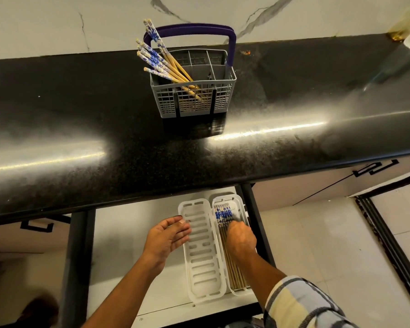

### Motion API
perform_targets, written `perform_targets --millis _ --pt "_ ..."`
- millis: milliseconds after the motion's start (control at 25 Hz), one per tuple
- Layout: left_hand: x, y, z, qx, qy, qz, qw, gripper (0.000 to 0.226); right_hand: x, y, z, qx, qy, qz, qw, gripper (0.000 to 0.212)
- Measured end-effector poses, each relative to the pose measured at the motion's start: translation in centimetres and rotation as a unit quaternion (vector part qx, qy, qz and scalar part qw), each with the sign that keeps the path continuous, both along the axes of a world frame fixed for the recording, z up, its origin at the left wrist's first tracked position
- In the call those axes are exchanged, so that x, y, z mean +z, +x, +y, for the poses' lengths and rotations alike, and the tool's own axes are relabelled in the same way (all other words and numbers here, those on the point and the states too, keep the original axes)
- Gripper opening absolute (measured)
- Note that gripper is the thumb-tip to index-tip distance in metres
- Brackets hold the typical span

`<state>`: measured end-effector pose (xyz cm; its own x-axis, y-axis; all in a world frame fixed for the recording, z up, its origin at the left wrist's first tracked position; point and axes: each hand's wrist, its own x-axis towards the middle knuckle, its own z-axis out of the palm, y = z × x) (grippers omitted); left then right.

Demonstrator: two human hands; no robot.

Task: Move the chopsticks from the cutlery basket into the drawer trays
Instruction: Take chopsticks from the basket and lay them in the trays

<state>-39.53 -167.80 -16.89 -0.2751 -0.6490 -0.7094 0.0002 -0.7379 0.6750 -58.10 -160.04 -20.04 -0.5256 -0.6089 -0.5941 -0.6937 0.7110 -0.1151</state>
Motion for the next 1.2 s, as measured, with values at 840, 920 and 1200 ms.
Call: perform_targets --millis 840,920,1200 --pt "1.2 -0.3 0.6 0.002 0.012 -0.005 1.0 0.025 0.6 -0.1 0.5 0.005 -0.013 -0.023 1.0 0.021" --pt "1.8 -0.4 0.5 0.008 0.023 0.009 1.0 0.025 1.5 -0.3 0.1 0.005 -0.017 -0.018 1.0 0.022" --pt "7.2 -1.0 -3.0 0.051 0.049 0.114 0.991 0.023 10.2 -4.2 -3.8 -0.052 -0.153 0.005 0.987 0.017"
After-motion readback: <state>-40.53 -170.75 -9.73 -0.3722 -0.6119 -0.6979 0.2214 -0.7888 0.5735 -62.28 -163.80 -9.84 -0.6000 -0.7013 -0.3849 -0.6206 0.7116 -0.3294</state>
